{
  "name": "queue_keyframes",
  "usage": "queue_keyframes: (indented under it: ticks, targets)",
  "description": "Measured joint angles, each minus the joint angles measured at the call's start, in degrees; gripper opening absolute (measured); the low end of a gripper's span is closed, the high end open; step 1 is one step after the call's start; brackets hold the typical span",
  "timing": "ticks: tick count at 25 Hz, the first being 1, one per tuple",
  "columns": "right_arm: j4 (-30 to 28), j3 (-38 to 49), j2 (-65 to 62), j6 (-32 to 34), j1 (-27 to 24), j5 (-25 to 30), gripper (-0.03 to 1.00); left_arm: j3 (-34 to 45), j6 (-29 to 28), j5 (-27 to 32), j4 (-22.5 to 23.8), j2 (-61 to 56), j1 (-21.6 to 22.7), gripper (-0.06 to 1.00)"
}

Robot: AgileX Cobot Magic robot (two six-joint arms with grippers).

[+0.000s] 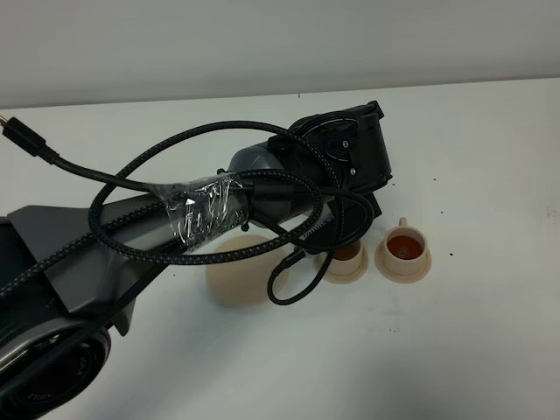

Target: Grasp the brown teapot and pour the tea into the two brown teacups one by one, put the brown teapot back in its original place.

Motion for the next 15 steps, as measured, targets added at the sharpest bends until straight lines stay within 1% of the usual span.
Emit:
queue_keyframes:
  ticks: [15]
  targets:
    - [0.0,0.0,0.0,0.0,0.0,0.0,0.24,0.0,0.0,0.0,-0.7,0.0,0.0,0.13]
